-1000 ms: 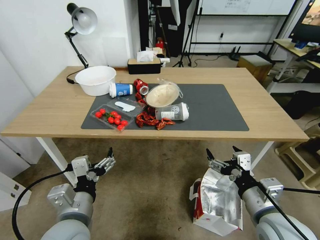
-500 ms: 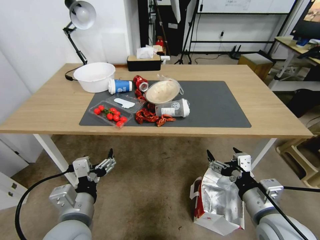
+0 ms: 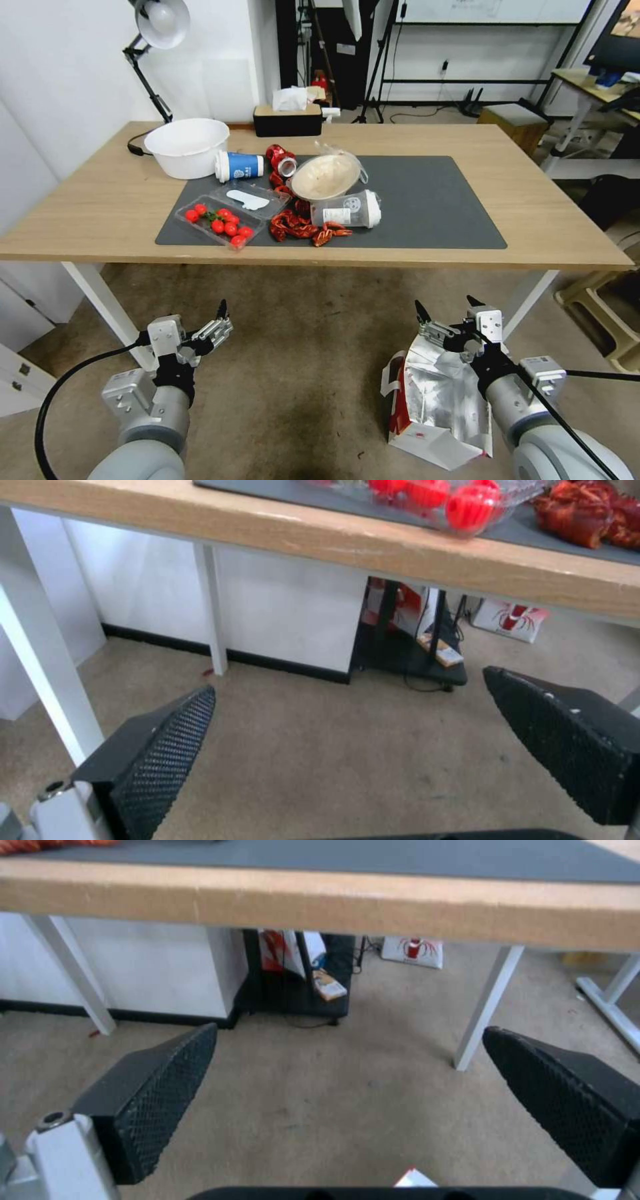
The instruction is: Pick up the food delivery bag from the floor and place it on the table.
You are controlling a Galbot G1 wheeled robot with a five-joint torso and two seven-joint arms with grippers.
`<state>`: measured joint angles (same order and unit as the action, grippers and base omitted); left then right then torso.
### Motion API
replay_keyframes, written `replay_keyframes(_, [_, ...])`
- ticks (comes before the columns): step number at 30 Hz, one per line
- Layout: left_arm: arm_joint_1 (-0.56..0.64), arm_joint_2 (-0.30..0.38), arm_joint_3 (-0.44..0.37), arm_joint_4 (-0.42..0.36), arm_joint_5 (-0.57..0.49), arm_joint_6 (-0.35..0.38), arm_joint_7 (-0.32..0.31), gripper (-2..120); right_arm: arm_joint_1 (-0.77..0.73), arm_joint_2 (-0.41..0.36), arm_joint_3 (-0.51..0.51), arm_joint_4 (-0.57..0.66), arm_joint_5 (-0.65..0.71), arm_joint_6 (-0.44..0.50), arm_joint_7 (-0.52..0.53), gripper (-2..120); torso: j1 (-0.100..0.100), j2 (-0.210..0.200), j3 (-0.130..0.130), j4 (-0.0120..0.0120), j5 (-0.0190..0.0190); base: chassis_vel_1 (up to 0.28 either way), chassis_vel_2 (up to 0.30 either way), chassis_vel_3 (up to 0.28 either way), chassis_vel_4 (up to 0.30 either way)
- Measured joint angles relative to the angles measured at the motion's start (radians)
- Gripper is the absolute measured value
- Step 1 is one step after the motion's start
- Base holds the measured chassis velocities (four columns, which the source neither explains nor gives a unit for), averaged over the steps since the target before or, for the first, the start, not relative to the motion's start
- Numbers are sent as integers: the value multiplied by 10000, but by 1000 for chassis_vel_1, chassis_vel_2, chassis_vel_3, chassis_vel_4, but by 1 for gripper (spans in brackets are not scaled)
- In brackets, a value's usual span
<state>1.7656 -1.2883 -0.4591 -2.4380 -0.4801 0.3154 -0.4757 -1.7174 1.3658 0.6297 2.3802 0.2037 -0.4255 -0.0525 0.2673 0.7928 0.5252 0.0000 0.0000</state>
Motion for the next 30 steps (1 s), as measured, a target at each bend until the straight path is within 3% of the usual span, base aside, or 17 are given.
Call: replay_keyframes(30, [95, -142, -15, 136, 325, -246, 159, 100, -210, -330, 86, -83, 325, 0, 14, 100, -549, -1318, -766, 1, 0, 0, 0, 0, 0])
